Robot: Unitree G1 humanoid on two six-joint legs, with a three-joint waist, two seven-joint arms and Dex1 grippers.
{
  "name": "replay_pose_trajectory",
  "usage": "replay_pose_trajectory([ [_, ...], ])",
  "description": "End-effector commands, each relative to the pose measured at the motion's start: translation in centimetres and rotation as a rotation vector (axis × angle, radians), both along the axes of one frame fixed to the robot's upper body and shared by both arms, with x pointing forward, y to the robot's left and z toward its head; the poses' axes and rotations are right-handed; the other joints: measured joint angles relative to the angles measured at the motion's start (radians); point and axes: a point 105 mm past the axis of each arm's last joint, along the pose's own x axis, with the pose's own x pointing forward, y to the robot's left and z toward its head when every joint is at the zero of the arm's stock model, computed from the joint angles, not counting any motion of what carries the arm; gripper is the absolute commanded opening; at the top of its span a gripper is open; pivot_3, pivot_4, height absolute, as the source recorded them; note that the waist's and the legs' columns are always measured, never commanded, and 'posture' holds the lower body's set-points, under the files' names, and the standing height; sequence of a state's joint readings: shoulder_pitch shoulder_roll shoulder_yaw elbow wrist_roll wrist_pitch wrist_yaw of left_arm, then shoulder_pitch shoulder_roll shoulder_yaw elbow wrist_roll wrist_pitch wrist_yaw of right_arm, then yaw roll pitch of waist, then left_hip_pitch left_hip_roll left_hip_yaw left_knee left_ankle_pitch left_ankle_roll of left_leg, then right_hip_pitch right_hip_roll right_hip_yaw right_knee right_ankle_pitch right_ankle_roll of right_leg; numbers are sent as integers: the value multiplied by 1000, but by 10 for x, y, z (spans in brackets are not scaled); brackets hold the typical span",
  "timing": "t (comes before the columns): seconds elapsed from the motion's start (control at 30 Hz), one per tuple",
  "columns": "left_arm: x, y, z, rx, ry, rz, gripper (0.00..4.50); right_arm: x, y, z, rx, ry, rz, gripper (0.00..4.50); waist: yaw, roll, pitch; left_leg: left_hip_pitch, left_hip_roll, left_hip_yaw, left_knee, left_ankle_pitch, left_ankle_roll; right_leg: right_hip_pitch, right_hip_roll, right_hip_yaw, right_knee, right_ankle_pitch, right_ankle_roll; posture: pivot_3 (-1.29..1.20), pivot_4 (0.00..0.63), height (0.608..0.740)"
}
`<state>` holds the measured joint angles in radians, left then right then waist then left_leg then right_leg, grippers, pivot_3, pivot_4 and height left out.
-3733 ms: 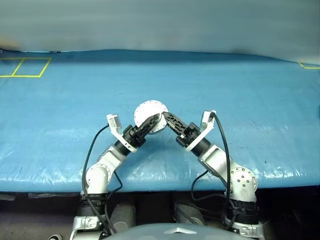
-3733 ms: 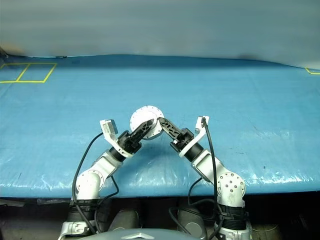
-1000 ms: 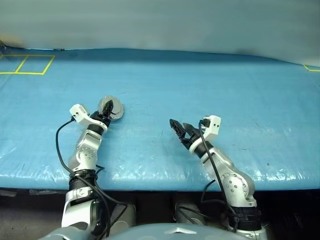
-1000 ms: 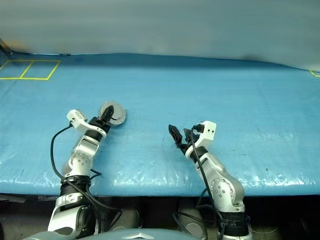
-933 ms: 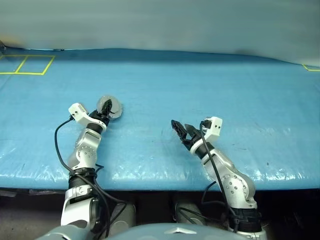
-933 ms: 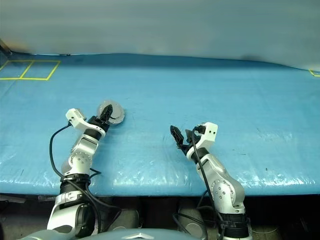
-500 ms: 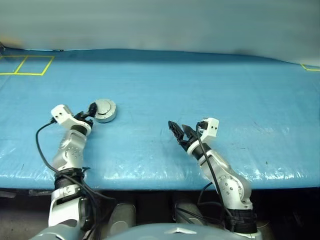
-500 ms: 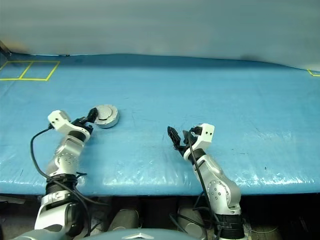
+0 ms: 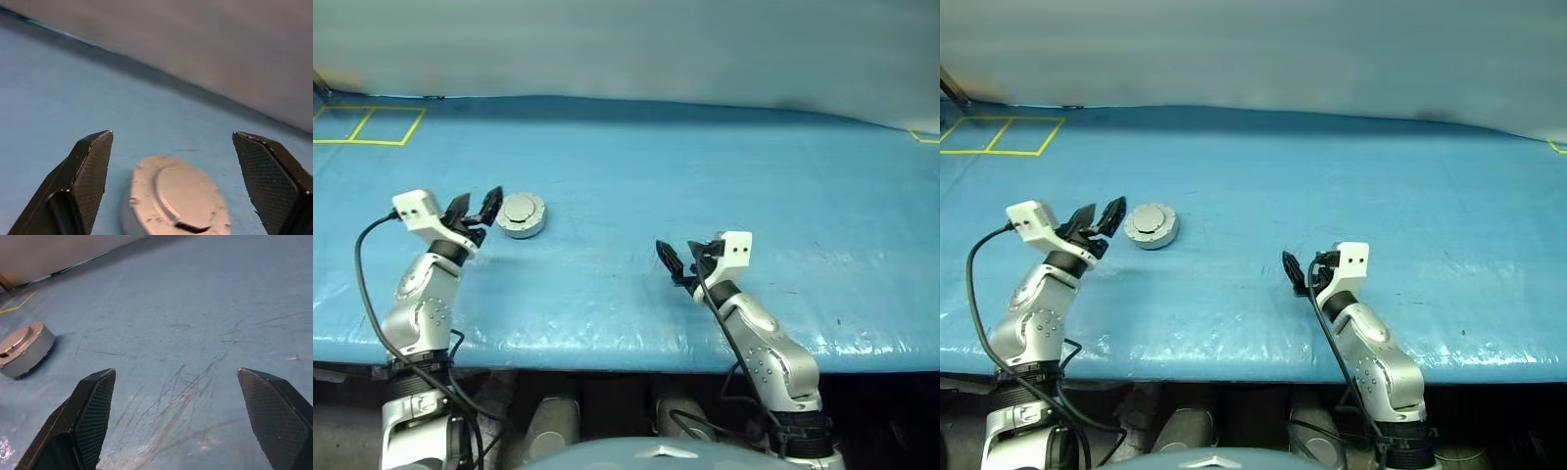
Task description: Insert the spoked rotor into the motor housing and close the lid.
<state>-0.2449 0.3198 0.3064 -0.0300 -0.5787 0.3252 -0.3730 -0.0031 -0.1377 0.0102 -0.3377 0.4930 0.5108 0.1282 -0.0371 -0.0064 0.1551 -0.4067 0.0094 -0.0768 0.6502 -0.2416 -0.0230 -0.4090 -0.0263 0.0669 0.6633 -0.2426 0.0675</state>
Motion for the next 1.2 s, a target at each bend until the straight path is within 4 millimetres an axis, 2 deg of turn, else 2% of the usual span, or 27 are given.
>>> replay_pose_trajectory([
  [0.03,-12,-46,0,115,-23,-152,4179,0,-15,17,-137,-102,-79,4191,-3,0,0,1,0,1,-1,0,0,0,0,1,0,0,0,0,150,740],
  [0.13,-20,-67,-16,163,5,-186,4179,-3,-26,11,-217,-100,-148,4191,-4,0,0,3,0,3,-2,0,0,1,0,3,0,0,0,0,150,740],
  [0.27,-28,-81,-37,105,66,-125,4179,-14,-33,-2,-275,-68,-224,4191,0,0,0,3,0,2,-2,0,0,1,0,3,0,0,0,0,150,740],
  [0.3,-31,-83,-38,42,71,-113,4179,-19,-36,-7,-294,-51,-258,4191,-1,0,0,3,0,3,-2,0,0,1,0,3,0,0,0,0,150,740],
  [0.4,-44,-85,-44,7,69,-57,4179,-34,-41,-19,-268,-5,-359,4191,2,0,0,3,0,3,-2,0,0,1,0,3,0,0,0,0,150,740],
  [0.47,-48,-83,-48,61,72,-28,4179,-40,-37,-20,-254,-4,-364,4191,1,0,0,3,1,3,-2,0,0,1,0,3,0,-1,-1,0,150,740],
  [0.57,-51,-77,-61,133,102,53,4179,-46,-30,-26,-330,-9,-346,4191,0,0,0,4,1,5,-2,1,0,1,0,4,0,-1,0,0,150,740],
  [0.73,-49,-78,-70,184,116,69,4179,-38,-31,-21,-400,-52,-379,4191,1,0,0,6,1,6,-1,2,1,4,0,4,0,-5,-1,0,150,740],
  [0.9,-43,-79,-71,150,100,77,4179,-31,-40,-18,-395,-61,-429,4191,2,-1,0,7,1,5,-1,2,1,5,0,4,-1,-5,-1,0,150,740],
  [1.0,-40,-80,-70,144,83,82,4179,-29,-36,-19,-419,-66,-400,4191,2,0,0,7,1,5,-2,2,1,5,0,4,-1,-2,3,0,150,740],
  [1.2,-38,-85,-75,149,91,55,4179,-21,-28,-14,-435,-108,-369,4191,0,0,0,7,1,5,-3,2,1,4,0,4,-1,0,-1,0,150,740],
])
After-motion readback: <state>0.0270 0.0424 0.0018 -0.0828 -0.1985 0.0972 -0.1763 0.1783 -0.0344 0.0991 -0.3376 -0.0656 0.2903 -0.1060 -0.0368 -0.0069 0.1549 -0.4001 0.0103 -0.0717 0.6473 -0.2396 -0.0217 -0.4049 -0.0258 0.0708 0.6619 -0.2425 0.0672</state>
